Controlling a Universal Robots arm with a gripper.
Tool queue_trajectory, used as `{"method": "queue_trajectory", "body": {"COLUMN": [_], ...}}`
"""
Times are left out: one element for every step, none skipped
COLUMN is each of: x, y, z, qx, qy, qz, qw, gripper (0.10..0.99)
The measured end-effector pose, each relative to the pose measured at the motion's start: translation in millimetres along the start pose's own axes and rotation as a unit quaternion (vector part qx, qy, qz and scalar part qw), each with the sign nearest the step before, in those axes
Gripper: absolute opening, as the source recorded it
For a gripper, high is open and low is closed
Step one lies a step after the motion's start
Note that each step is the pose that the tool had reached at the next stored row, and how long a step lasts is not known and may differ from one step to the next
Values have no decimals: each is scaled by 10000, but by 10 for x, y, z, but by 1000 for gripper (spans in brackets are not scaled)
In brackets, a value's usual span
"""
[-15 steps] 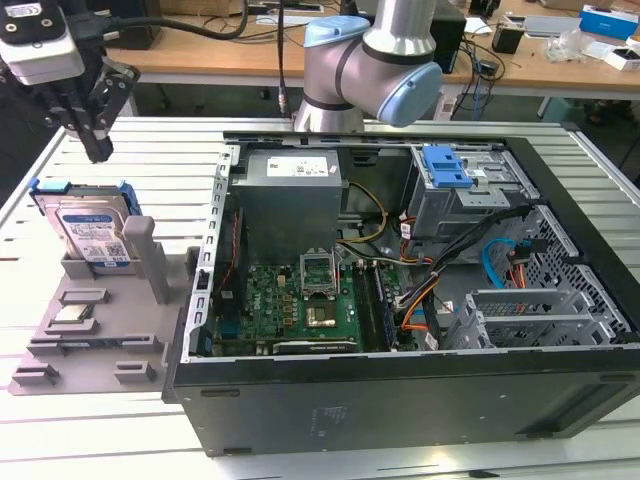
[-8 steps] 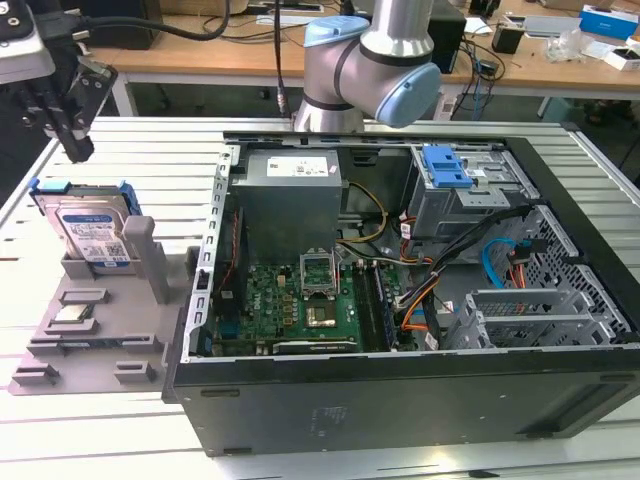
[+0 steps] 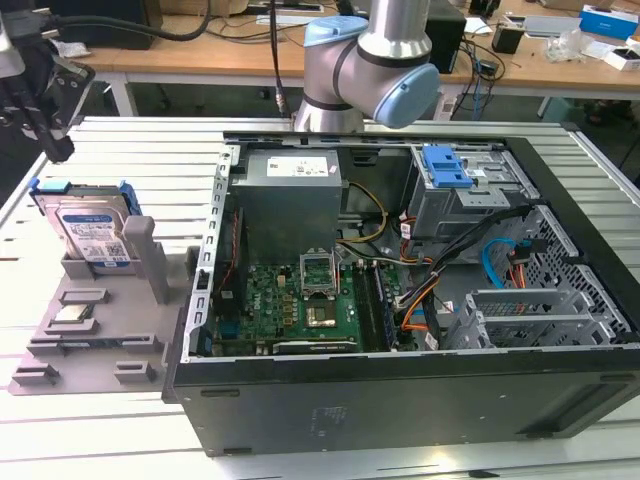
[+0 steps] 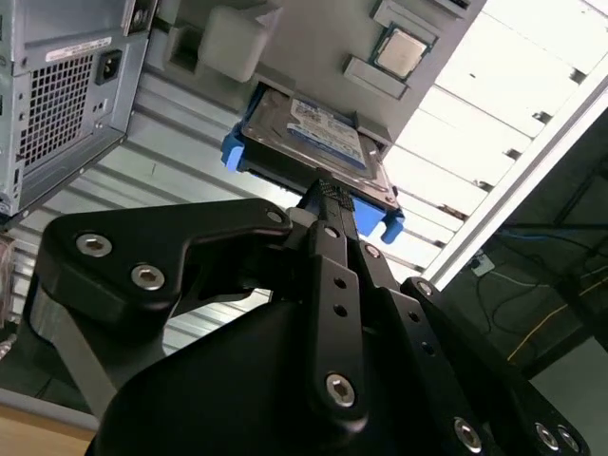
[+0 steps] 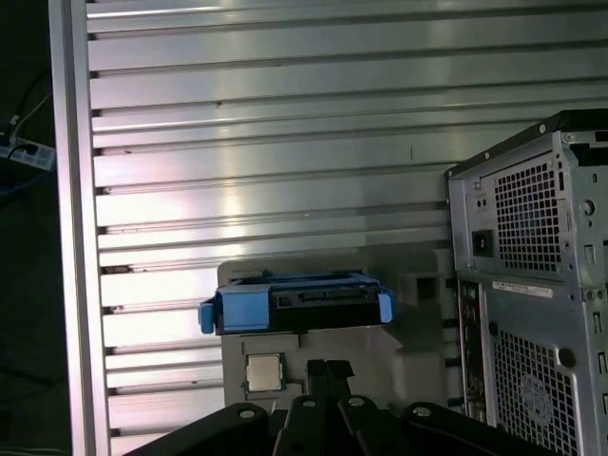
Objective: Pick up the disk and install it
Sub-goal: 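Reach for the disk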
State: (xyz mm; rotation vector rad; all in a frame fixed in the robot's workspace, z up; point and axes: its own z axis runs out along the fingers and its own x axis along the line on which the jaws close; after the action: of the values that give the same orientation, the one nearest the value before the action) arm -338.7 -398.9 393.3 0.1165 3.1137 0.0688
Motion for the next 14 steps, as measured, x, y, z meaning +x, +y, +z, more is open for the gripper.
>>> {"method": "queue_trajectory", "body": {"x": [31, 51, 72, 101, 122, 140, 178, 204, 222, 258, 276, 297, 316, 333], "y": [-2, -4, -5, -8, -9, -10, -13, -15, -16, -19, -21, -22, -24, -25], "z": [-1, -1, -2, -2, -3, -3, -5, -5, -6, -7, -7, -7, -8, -9], "qx": [0, 0, 0, 0, 0, 0, 0, 0, 0, 0, 0, 0, 0, 0], "qy": [0, 0, 0, 0, 0, 0, 0, 0, 0, 0, 0, 0, 0, 0], "qz": [0, 0, 0, 0, 0, 0, 0, 0, 1, 0, 0, 0, 0, 0], "qw": [10000, 10000, 10000, 10000, 10000, 10000, 10000, 10000, 10000, 10000, 10000, 10000, 10000, 10000], "gripper": [106, 106, 106, 106, 106, 106, 106, 106, 106, 106, 106, 106, 106, 106]}}
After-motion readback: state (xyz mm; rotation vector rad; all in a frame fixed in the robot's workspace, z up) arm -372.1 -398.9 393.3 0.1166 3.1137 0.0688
